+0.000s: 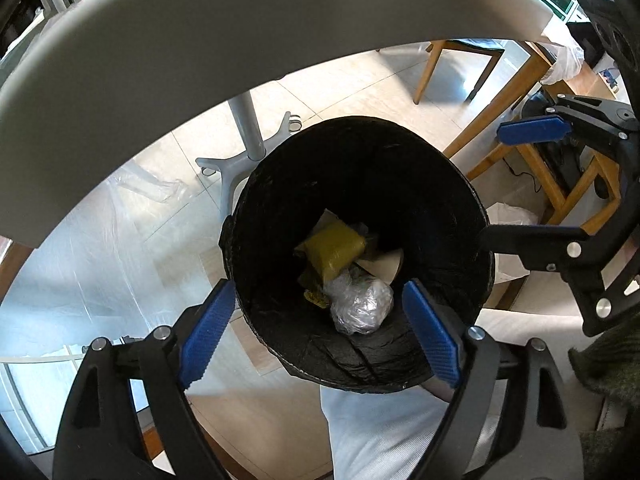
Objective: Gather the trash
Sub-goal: 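Open both tools to drop the yellow packet and paper cone into the bin, then move both tools back up over the table toward the box and tray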
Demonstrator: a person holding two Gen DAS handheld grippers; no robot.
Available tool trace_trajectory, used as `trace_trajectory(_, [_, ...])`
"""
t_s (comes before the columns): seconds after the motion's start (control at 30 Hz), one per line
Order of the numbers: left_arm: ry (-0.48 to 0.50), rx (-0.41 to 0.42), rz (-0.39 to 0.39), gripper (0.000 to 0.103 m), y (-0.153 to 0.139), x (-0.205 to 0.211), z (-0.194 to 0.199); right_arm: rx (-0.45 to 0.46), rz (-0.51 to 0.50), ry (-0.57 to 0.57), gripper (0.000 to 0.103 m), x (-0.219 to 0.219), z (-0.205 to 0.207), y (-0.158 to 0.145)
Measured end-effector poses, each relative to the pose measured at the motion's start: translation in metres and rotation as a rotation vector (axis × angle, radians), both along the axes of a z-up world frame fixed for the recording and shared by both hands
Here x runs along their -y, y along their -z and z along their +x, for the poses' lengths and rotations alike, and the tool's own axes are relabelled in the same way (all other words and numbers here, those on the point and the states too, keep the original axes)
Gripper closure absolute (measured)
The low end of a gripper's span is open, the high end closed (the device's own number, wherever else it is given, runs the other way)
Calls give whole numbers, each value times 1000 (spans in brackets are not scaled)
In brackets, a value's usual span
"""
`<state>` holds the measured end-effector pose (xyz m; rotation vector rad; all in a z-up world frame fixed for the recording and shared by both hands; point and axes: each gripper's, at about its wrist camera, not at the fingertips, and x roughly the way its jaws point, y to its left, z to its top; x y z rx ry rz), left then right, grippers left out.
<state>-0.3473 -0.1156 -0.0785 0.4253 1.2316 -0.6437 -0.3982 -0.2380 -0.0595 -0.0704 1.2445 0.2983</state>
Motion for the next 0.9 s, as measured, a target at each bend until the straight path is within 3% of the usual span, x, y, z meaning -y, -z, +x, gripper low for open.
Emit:
trace_trajectory(0.27, [-4,-51,1,15,6,-1,-1,-57,-36,-24,15,-3,0,9])
trace_trajectory(0.4, [-9,-48,-14,15,-11,-5,-7,-26,-36,-46,15,-2,-5,-13])
trace_trajectory(0.57, [26,21,-119,15,-78,-19,-19,113,37,-74,15,11,-12,-86])
trace_trajectory(0.67, [35,95,-198,14,-126,-27,-10,243,2,-33,6,25,3,-122])
trace_trajectory(0.73, [11,160,-233,3,-153,-31,7,311,-10,0,4,33,24,-135])
trace_trajectory(0.9, [-114,264,-307,2,-199,-26,89,362,-35,91,4,42,96,-137])
